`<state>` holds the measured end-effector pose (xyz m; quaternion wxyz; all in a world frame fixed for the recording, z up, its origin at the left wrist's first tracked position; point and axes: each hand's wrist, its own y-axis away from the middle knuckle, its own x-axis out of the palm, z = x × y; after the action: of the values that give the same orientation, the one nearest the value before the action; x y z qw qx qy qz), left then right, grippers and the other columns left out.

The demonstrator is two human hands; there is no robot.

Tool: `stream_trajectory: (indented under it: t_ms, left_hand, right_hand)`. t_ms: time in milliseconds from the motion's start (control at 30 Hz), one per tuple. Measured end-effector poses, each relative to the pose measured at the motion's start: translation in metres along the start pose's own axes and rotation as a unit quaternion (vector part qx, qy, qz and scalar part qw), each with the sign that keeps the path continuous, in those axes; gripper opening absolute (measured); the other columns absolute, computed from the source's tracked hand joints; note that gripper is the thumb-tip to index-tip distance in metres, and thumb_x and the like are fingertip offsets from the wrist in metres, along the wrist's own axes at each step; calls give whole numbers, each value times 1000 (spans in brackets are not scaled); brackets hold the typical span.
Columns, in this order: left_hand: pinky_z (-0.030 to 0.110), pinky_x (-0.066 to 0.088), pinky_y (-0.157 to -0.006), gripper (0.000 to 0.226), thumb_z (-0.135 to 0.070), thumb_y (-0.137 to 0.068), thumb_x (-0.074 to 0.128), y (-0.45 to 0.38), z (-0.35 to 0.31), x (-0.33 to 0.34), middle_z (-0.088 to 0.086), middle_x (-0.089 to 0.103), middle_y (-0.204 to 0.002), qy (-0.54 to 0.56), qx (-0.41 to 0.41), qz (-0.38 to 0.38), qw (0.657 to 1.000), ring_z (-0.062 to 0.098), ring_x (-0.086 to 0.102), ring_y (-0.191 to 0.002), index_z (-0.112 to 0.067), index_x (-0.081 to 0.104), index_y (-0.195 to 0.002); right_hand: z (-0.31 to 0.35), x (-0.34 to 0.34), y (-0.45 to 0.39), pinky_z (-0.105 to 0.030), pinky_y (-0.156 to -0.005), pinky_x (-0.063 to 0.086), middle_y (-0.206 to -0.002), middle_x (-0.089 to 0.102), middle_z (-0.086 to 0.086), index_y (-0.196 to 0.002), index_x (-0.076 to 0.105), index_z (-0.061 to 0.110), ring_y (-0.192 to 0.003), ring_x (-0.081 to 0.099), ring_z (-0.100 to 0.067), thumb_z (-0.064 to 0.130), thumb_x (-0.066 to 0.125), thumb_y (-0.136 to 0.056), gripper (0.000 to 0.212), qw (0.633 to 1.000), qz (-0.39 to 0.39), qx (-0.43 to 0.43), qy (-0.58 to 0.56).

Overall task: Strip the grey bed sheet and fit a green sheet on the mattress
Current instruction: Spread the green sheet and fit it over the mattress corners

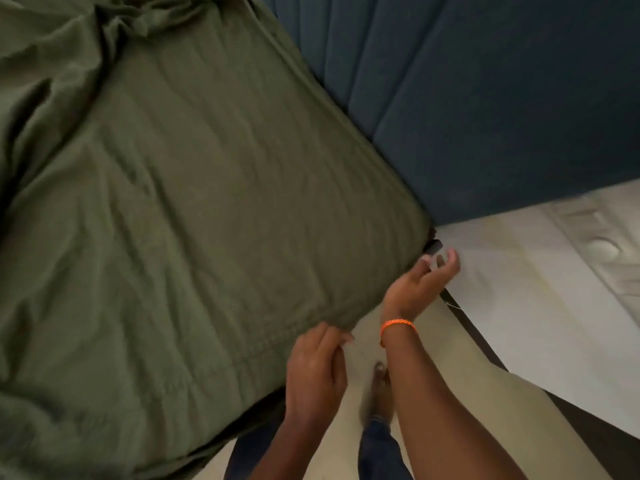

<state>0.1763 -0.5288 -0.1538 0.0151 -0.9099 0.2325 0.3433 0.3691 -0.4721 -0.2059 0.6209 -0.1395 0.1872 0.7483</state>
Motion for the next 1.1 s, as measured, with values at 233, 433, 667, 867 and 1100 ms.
stream_trajectory:
  t_ms: [233, 433, 667, 867, 1100]
  left_hand:
    - [41, 52, -84, 34, 4, -99, 54, 19, -14, 96, -1, 79, -108, 415, -456, -61, 785, 15, 74, -94, -21, 70, -116]
    - [38, 58, -77, 12, -14, -102, 63, -12, -4, 106, 10, 76, -117, 499, -540, -187, 652, 25, 78, -90, -15, 67, -114]
    - [33, 53, -72, 23, -16, -103, 58, -21, -40, 102, 5, 80, -110, 478, -549, -210, 653, 25, 77, -86, -11, 70, -122]
    - [32, 55, -66, 24, -13, -100, 51, -24, -58, 100, 10, 81, -93, 480, -563, -183, 648, 22, 77, -67, -4, 73, -105]
    - [33, 52, -55, 22, -14, -97, 51, -9, -69, 96, 14, 71, -69, 477, -560, -333, 590, 27, 73, -59, -9, 61, -78]
  right_hand:
    - [-22, -33, -56, -15, -100, 47, -144, 56, 3, -153, 44, 30, -127, 54, -12, -22, 51, -71, 97, 923, 367, 113, 7]
    - [-22, -52, -82, -40, -93, 49, -114, 68, -10, -109, 73, 15, -110, 58, -36, 22, 74, -86, 23, 884, 357, 20, 301]
    - [2, -88, -85, -39, -79, 47, -117, 70, -11, -120, 75, 19, -103, 66, -34, 33, 64, -100, 26, 939, 163, 8, 302]
    - [2, -86, -95, -42, -75, 62, -88, 76, -8, -98, 76, 15, -75, 75, -25, 29, 62, -101, 20, 972, 97, 106, 188]
    - [-5, -74, -49, -28, -115, 30, -172, 15, -10, -165, -1, 20, -148, 39, -30, 2, 64, -97, 96, 939, 302, 144, 83]
